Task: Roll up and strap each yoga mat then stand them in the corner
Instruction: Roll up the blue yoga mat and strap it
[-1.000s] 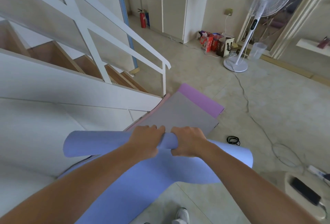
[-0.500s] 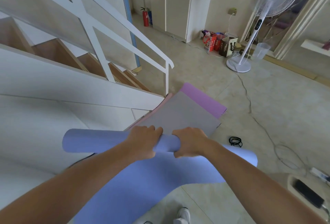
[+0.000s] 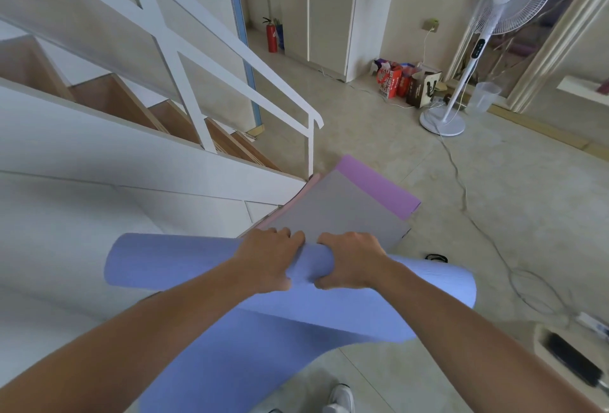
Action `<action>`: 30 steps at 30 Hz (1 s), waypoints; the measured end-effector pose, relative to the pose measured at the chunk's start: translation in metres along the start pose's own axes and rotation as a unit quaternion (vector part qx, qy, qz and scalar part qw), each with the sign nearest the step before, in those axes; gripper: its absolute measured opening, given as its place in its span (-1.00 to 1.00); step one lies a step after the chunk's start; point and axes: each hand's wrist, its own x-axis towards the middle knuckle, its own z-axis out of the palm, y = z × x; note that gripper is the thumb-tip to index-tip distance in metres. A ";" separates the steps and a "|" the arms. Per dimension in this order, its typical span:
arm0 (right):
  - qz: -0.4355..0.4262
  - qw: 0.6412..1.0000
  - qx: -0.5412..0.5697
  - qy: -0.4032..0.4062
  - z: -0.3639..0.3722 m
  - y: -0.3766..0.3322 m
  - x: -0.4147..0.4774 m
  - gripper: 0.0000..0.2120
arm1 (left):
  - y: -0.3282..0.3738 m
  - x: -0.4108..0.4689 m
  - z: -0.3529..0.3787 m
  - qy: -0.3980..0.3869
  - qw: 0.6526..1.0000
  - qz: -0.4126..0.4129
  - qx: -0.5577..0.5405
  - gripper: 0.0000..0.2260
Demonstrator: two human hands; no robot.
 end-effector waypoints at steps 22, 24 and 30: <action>-0.070 0.988 -0.121 0.069 0.017 -0.010 -0.014 -0.14 | -0.023 0.002 -0.020 -0.209 0.929 -0.043 -0.301 -0.58; -0.075 0.991 -0.096 0.051 0.010 -0.007 -0.009 -0.29 | -0.021 -0.003 -0.024 -0.214 0.933 -0.030 -0.287 -0.51; -0.037 0.997 0.006 -0.074 -0.014 0.006 -0.003 -0.34 | 0.001 -0.008 -0.005 -0.007 1.000 0.012 0.013 -0.34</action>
